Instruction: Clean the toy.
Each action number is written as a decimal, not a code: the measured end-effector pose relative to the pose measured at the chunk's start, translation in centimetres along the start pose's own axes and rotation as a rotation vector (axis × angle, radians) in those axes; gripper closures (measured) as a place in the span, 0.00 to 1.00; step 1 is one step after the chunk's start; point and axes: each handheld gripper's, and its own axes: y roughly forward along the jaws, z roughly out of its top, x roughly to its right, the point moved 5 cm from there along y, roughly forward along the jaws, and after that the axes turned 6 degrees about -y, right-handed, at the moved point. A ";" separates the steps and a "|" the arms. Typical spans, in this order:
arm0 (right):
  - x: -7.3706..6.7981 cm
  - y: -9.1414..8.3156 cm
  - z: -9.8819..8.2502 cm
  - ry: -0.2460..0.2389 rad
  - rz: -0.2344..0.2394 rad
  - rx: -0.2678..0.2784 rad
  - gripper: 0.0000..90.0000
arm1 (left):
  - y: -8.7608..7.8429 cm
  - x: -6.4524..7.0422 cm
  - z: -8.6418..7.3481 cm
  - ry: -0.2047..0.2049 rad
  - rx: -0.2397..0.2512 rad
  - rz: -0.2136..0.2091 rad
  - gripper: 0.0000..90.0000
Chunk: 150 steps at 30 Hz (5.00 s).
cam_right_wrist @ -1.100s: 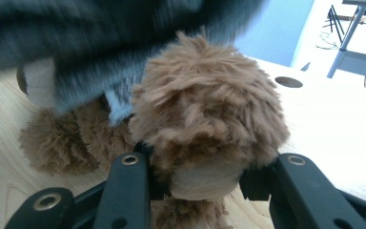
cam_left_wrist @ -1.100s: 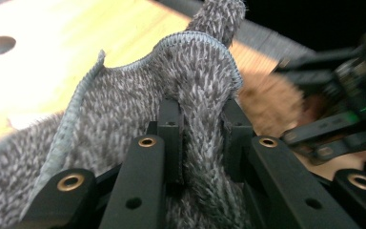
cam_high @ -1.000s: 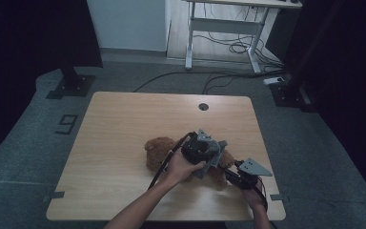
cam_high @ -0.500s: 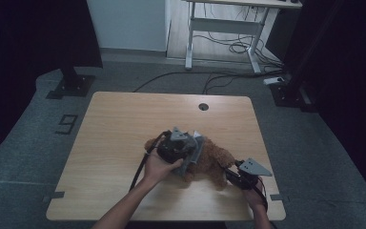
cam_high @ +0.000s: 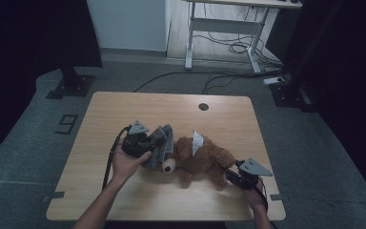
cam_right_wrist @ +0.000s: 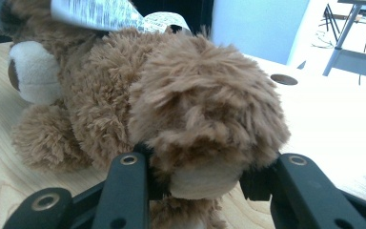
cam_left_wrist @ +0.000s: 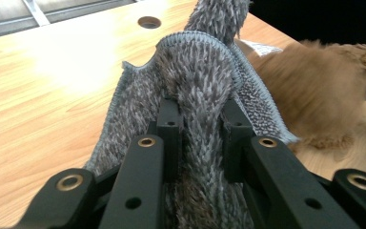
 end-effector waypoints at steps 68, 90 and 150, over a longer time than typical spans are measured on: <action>-3.2 4.4 1.5 0.109 0.218 -0.169 0.63 | 1.2 3.4 -7.1 -0.059 0.052 -0.193 0.87; -3.2 3.8 0.9 -0.016 0.112 -0.038 0.62 | 0.9 3.6 -5.5 -0.099 0.047 -0.221 0.86; -3.1 2.7 -1.8 0.006 0.132 -0.065 0.61 | 1.5 -4.1 -5.1 -0.183 -0.043 -0.048 0.86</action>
